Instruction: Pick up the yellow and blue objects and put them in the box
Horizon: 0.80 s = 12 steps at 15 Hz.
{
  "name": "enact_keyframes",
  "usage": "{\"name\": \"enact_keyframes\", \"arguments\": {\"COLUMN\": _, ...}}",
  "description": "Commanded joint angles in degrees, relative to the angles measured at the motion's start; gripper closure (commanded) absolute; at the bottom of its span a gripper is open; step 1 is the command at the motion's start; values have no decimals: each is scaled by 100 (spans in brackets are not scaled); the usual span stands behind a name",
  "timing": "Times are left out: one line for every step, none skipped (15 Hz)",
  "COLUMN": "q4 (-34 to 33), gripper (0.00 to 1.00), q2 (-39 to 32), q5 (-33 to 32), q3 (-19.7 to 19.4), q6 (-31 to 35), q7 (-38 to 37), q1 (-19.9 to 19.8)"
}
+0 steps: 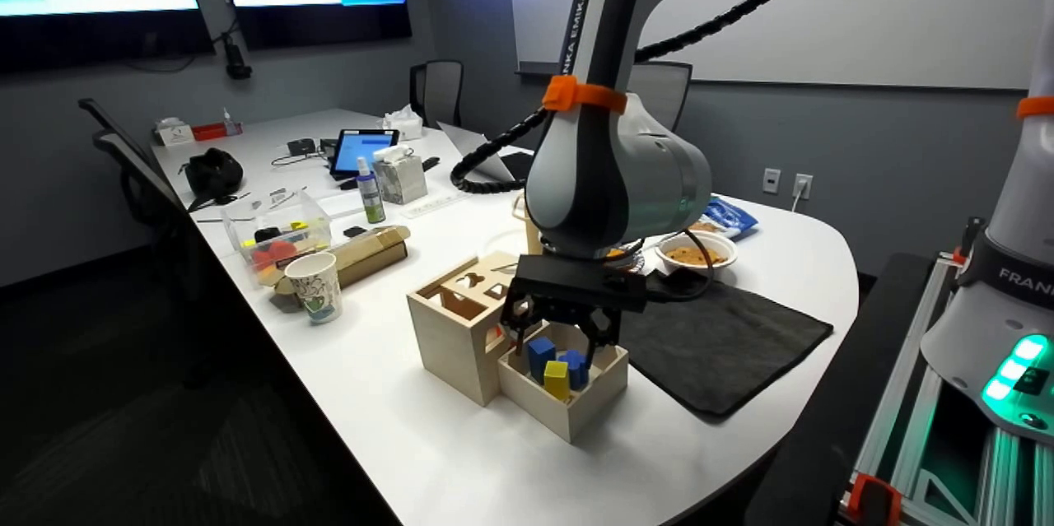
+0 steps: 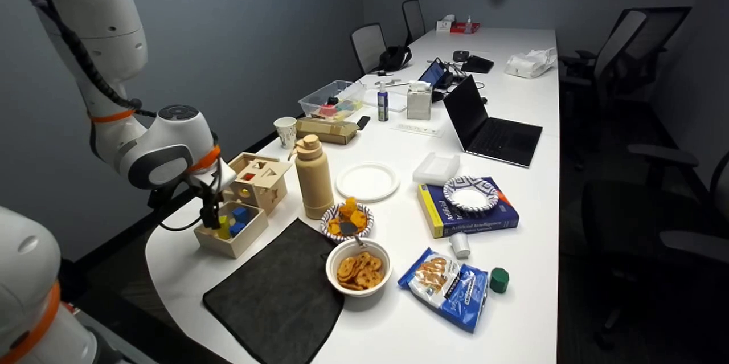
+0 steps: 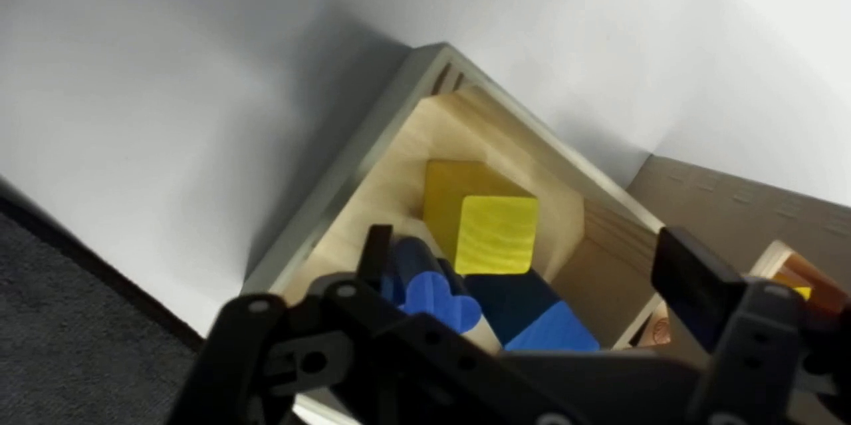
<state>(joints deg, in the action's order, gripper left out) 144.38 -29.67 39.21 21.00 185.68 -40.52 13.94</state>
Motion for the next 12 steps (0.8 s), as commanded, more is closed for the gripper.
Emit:
{"name": "enact_keyframes", "arguments": {"q4": -140, "gripper": 0, "q2": -233, "q5": 92, "q3": 116, "q6": 205, "q7": -198, "q1": -46}}
{"name": "enact_keyframes", "arguments": {"q4": -165, "gripper": 0, "q2": -272, "q5": 80, "q3": 119, "q6": 212, "q7": -231, "q1": -45}}
{"name": "enact_keyframes", "arguments": {"q4": -194, "gripper": 0, "q2": -316, "q5": 63, "q3": 120, "q6": 225, "q7": -245, "q1": -51}}
{"name": "enact_keyframes", "arguments": {"q4": -211, "gripper": 0, "q2": -351, "q5": 55, "q3": 117, "q6": 242, "q7": -265, "q1": -44}}
{"name": "enact_keyframes", "arguments": {"q4": -232, "gripper": 1, "q2": -384, "q5": 40, "q3": 109, "q6": 252, "q7": -272, "q1": -41}}
{"name": "enact_keyframes", "arguments": {"q4": -258, "gripper": 19, "q2": -413, "q5": 33, "q3": 85, "q6": 240, "q7": -279, "q1": -21}}
{"name": "enact_keyframes", "arguments": {"q4": -273, "gripper": 26, "q2": -432, "q5": 37, "q3": 74, "q6": 230, "q7": -291, "q1": -2}}
{"name": "enact_keyframes", "arguments": {"q4": -293, "gripper": 30, "q2": -459, "q5": 36, "q3": 67, "q6": 228, "q7": -293, "q1": 2}}
{"name": "enact_keyframes", "arguments": {"q4": -299, "gripper": 40, "q2": -475, "q5": 42, "q3": 51, "q6": 227, "q7": -303, "q1": 17}}
{"name": "enact_keyframes", "arguments": {"q4": -296, "gripper": 48, "q2": -481, "q5": 52, "q3": 42, "q6": 226, "q7": -318, "q1": 32}}
{"name": "enact_keyframes", "arguments": {"q4": -299, "gripper": 57, "q2": -493, "q5": 51, "q3": 32, "q6": 229, "q7": -327, "q1": 39}}
{"name": "enact_keyframes", "arguments": {"q4": -283, "gripper": 64, "q2": -485, "q5": 64, "q3": 13, "q6": 217, "q7": -356, "q1": 64}}
